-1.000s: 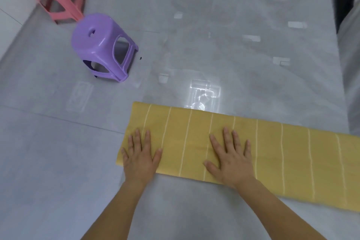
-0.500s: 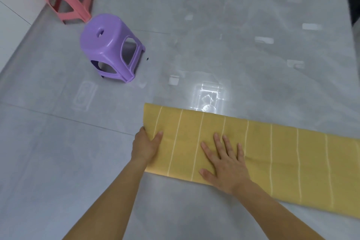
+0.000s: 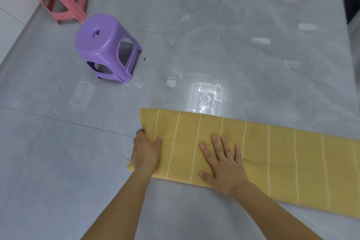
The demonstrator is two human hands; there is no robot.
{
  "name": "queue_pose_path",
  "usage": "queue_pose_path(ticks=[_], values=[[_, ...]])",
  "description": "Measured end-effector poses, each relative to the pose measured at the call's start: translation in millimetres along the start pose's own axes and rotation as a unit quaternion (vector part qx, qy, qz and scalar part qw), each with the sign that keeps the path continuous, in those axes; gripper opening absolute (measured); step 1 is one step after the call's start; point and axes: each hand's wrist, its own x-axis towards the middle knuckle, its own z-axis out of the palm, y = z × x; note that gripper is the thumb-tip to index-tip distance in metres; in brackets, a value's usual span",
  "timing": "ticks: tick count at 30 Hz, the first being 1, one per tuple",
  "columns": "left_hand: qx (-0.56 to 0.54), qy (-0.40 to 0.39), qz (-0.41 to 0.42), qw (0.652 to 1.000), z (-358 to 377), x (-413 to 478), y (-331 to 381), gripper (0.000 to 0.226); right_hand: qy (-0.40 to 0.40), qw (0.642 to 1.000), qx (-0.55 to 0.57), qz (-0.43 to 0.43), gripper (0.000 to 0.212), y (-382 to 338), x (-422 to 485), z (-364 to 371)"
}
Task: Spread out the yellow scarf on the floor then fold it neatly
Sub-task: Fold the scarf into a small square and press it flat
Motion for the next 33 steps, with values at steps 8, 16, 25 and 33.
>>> queue_pose_path(ticks=[8,16,25,33], values=[[0.001,-0.079,-0.068,0.995,-21.1,17.2,11.4,0.055,-0.003,0.999,0.033,0.034,0.084,17.1,2.9,4.3],[0.176,0.019,0.172,0.969,-6.0,-57.7,78.8,0.025,-0.048,0.993,0.109,-0.016,0.086,39.5,-6.4,-21.4],[0.259,0.054,0.354,0.897,50.8,-128.4,121.9,0.026,0.042,0.918,0.394,0.025,0.065,66.3,-27.4,-36.7],[0.215,0.091,0.359,0.904,70.0,-128.5,116.3,0.027,0.054,0.785,0.615,0.049,0.043,61.0,-24.3,-55.2]])
